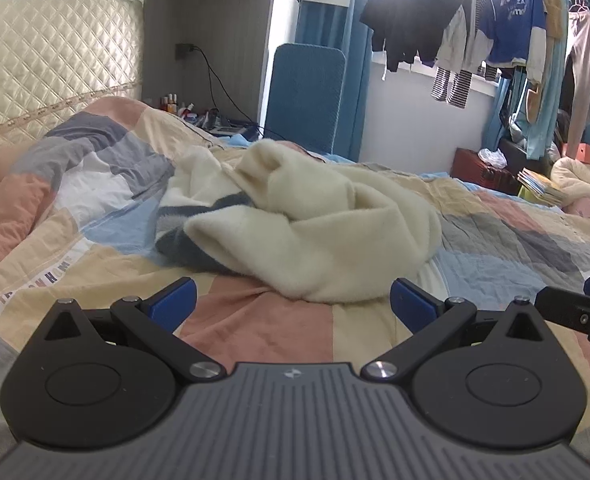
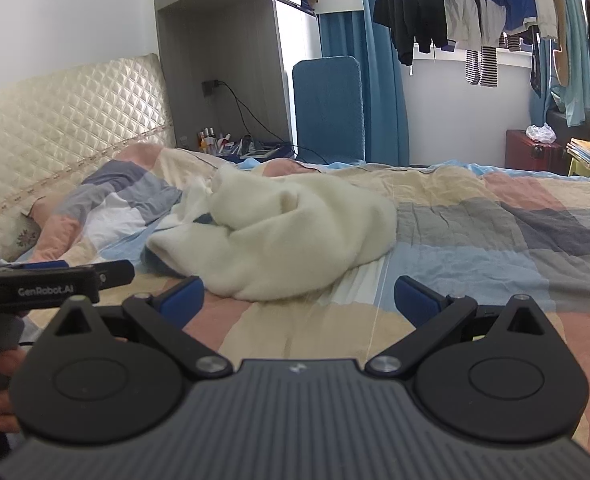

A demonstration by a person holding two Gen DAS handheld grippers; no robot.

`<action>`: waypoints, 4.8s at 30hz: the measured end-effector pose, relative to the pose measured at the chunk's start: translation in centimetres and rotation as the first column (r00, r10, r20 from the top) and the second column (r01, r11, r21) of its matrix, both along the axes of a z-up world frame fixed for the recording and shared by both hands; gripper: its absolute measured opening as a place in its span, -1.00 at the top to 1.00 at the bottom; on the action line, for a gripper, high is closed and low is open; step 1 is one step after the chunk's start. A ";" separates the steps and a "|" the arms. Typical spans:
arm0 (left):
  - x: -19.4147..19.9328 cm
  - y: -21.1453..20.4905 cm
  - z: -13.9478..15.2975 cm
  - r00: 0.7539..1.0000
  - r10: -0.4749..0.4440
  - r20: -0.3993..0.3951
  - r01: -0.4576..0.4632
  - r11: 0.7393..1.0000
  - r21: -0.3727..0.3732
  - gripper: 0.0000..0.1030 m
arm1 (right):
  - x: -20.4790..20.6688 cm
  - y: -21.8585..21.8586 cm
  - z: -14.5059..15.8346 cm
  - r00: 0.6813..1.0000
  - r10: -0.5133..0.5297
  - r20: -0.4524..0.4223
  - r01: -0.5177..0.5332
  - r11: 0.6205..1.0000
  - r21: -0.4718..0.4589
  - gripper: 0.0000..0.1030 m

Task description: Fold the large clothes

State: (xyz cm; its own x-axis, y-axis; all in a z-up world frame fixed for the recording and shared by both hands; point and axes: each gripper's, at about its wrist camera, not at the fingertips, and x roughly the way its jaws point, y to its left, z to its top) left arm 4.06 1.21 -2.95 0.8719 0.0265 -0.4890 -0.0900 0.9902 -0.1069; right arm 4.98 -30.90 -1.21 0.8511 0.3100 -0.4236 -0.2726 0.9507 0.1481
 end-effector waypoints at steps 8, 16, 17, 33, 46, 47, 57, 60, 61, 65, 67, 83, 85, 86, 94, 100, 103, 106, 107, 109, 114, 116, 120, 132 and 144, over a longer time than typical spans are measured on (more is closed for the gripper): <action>0.3 0.2 -0.3 1.000 0.001 -0.005 -0.001 1.000 -0.001 -1.00 | -0.2 0.2 -0.2 1.000 0.005 0.003 -0.005 1.000 -0.021 -1.00; 0.4 0.2 -0.7 1.000 0.007 -0.003 -0.007 1.000 -0.009 -1.00 | -0.3 -0.1 -0.8 1.000 0.006 -0.003 -0.006 0.999 -0.036 -1.00; 0.4 0.3 -0.7 1.000 0.005 -0.004 -0.005 1.000 -0.012 -1.00 | -0.2 -0.2 -0.9 1.000 0.004 -0.007 -0.005 0.999 -0.034 -1.00; 0.4 0.3 -1.1 1.000 0.008 0.001 -0.008 1.000 0.005 -1.00 | 0.1 0.3 -1.2 1.000 0.001 -0.020 -0.002 0.999 -0.045 -1.00; 0.5 0.1 -1.5 1.000 0.003 0.007 -0.003 1.000 0.009 -1.00 | -0.2 0.5 -1.3 1.000 0.006 -0.008 -0.006 0.998 -0.065 -1.00; 0.5 0.1 -1.5 1.000 0.003 0.010 -0.003 1.000 0.010 -1.00 | -0.2 0.5 -1.3 1.000 0.006 -0.007 -0.006 0.998 -0.067 -1.00; 0.2 0.2 -1.2 1.000 0.018 0.023 -0.019 1.000 0.019 -1.00 | -0.5 0.9 -1.5 1.000 0.009 -0.016 -0.010 0.998 -0.058 -1.00; 1.0 0.7 -0.8 1.000 0.022 0.019 -0.023 1.000 0.015 -1.00 | -0.5 1.7 -2.0 0.999 0.021 -0.036 -0.023 0.998 -0.059 -1.00; 1.3 1.0 -0.6 0.999 0.023 0.025 -0.024 1.000 0.013 -1.00 | -0.4 2.1 -2.1 0.999 0.031 -0.044 -0.034 0.997 -0.071 -1.00; 3.3 2.6 0.2 0.998 0.047 0.035 -0.047 0.999 0.008 -1.00 | 0.9 3.4 -1.5 0.998 0.046 -0.045 -0.050 0.995 -0.087 -1.00; 4.8 3.4 0.6 0.998 0.055 0.031 -0.055 0.998 0.017 -1.00 | 1.9 4.4 -1.1 0.997 0.056 -0.049 -0.060 0.994 -0.090 -1.00; 13.7 15.2 -2.0 0.986 0.166 0.001 -0.165 0.981 -0.102 -1.00 | 13.0 16.4 -4.6 0.968 0.244 -0.062 -0.251 0.948 -0.195 -0.98; 14.5 16.1 -3.4 0.984 0.179 -0.023 -0.181 0.979 -0.096 -1.00 | 14.3 18.1 -5.3 0.963 0.266 -0.039 -0.268 0.934 -0.234 -0.94; 14.7 16.4 -4.0 0.983 0.182 -0.025 -0.184 0.978 -0.095 -1.00 | 14.9 19.0 -5.7 0.960 0.277 -0.030 -0.275 0.927 -0.256 -0.94; 15.7 18.9 -6.2 0.972 0.233 -0.014 -0.233 0.964 -0.130 -1.00 | 18.6 25.0 -8.2 0.926 0.378 0.024 -0.340 0.858 -0.385 -0.93; 15.8 20.9 -7.1 0.961 0.274 -0.028 -0.274 0.938 -0.213 -1.00 | 21.5 27.9 -11.0 0.924 0.380 -0.032 -0.355 0.826 -0.438 -0.93; 15.7 21.6 -7.4 0.955 0.296 -0.030 -0.295 0.924 -0.243 -1.00 | 21.9 28.6 -11.5 0.932 0.363 -0.012 -0.329 0.829 -0.451 -0.93; 15.5 22.5 -7.6 0.943 0.328 -0.048 -0.328 0.902 -0.279 -1.00 | 22.3 28.6 -11.2 0.940 0.340 -0.036 -0.324 0.852 -0.411 -0.84; 15.4 22.9 -7.7 0.940 0.337 -0.052 -0.337 0.893 -0.298 -1.00 | 22.5 28.3 -10.8 0.944 0.325 -0.054 -0.321 0.872 -0.370 -0.46; 15.0 23.4 -7.7 0.934 0.352 -0.055 -0.350 0.879 -0.325 -1.00 | 22.5 27.5 -10.0 0.960 0.274 -0.060 -0.279 0.907 -0.316 -0.13; 14.6 23.0 -6.7 0.934 0.358 -0.009 -0.348 0.900 -0.261 -1.00 | 21.2 25.0 -6.9 0.975 0.221 -0.006 -0.216 0.944 -0.249 0.57; 14.4 22.7 -6.3 0.935 0.354 0.008 -0.341 0.907 -0.247 -1.00 | 20.0 23.1 -5.3 0.981 0.190 0.022 -0.181 0.959 -0.219 0.62; 14.0 22.1 -5.8 0.939 0.342 0.023 -0.328 0.915 -0.237 -1.00 | 17.8 19.0 -2.4 0.987 0.135 0.090 -0.115 0.973 -0.198 0.67; 12.6 19.1 -4.7 0.967 0.251 0.037 -0.239 0.950 -0.199 -1.00 | 13.5 3.9 3.6 0.957 -0.177 0.230 0.200 0.977 -0.080 0.72; 13.4 14.0 -6.2 0.995 0.103 0.002 -0.102 0.987 -0.123 -1.00 | 17.9 -8.5 -0.4 0.828 -0.556 0.071 0.548 0.830 0.103 0.72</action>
State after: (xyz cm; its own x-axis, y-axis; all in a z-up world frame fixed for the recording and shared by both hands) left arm 17.42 15.18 -9.13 0.8717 0.0562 -0.4868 -0.1891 0.9550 -0.2283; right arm 22.86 -39.41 -1.60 0.9243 -0.1963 -0.3275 0.2782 0.9336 0.2257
